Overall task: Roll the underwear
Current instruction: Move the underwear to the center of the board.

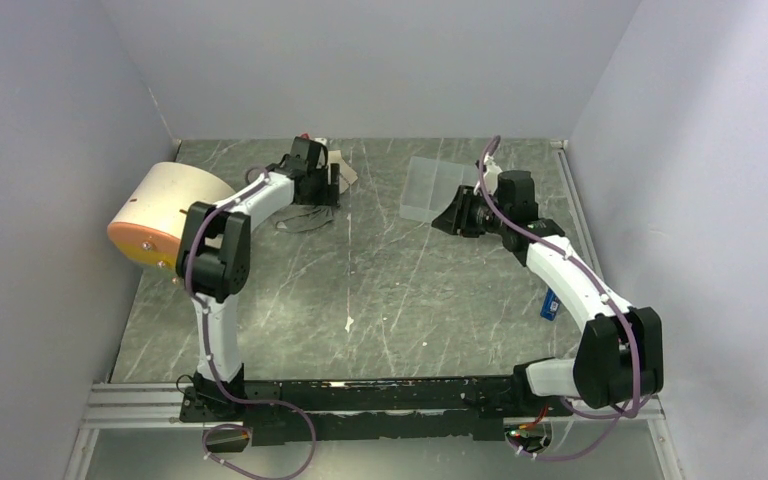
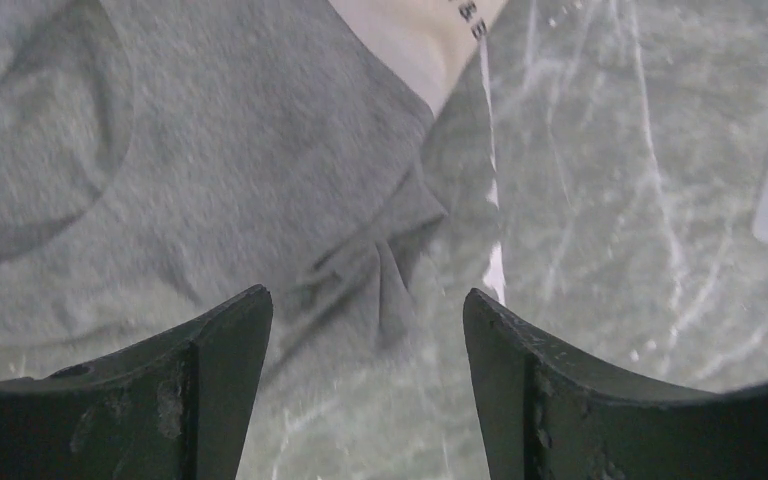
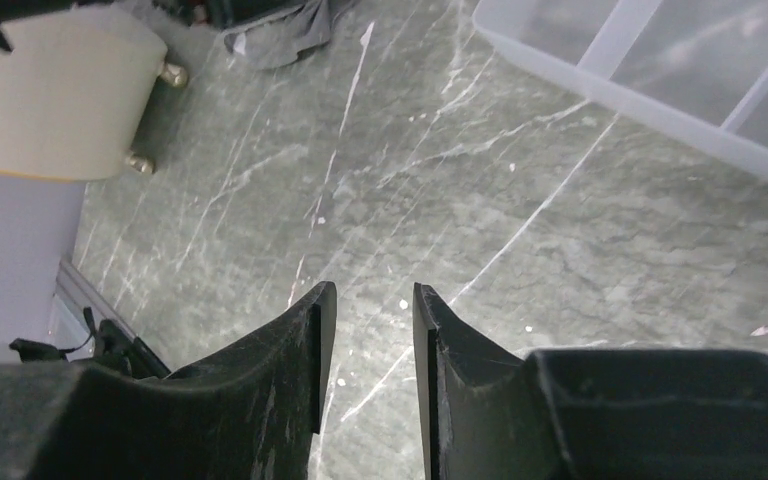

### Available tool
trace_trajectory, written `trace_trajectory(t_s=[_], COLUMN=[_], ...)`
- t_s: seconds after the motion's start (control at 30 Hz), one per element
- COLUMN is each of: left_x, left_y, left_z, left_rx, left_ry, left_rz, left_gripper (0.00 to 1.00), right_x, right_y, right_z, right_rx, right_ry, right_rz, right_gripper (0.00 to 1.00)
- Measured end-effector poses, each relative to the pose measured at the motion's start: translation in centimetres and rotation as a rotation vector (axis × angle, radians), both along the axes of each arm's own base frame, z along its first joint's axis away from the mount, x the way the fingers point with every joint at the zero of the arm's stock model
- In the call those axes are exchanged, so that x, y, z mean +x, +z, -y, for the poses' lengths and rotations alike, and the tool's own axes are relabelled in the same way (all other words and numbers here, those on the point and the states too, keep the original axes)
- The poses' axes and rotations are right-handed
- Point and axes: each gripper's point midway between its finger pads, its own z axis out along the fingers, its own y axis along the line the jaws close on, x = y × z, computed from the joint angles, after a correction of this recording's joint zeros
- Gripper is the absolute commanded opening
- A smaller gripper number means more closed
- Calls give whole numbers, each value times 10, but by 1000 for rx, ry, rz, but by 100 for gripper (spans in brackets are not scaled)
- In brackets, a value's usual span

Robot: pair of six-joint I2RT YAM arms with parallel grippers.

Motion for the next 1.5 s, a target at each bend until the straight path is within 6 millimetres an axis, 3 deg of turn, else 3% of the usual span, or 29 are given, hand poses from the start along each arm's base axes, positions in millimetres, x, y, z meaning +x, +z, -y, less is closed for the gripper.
trace_trajectory(t_s=[0.2,0.3,0.4,0.63,0.73,0.9,1.0,1.03,1.13,1.2,1.27,1.37,1.43,1.5], left_x=[30,42,50,42,40,35,25,20,-20,-59,-82,-132,-165,-209], left_y=[-18,-21,-25,-37,-39,-41,-41,-39,-28,-4,22,50,51,37], left_z=[-4,-4,-4,-10,-12,-14,-9,-5,3,12,22,39,51,69], left_rx=[95,127,154,202,214,235,208,179,63,-46,-138,-268,-322,-360], left_ry=[-11,-32,-51,-77,-87,-123,-153,-166,-194,-221,-253,-316,-355,-398], left_rz=[4,10,7,-34,-39,-59,-95,-96,-127,-147,-121,-93,-113,-174], left_gripper=[69,48,34,26,8,5,5,5,5,5,5,5,5,5], right_x=[-17,-26,-33,-38,-39,-39,-39,-39,-44,-44,-41,-45,-49,-55], right_y=[-10,-14,-19,-25,-24,-23,-17,-15,-7,0,5,-1,-15,-33], right_z=[-17,-29,-41,-50,-50,-50,-50,-48,-36,-28,-24,-29,-38,-50], right_rx=[4,8,6,10,12,19,49,74,162,239,324,412,427,403], right_ry=[42,72,105,124,122,112,87,65,-17,-66,-97,-88,-60,-32], right_rz=[-37,-56,-78,-105,-108,-116,-112,-106,-87,-76,-71,-115,-190,-262], right_gripper=[30,27,25,25,25,44,88,98,100,100,100,86,76,66])
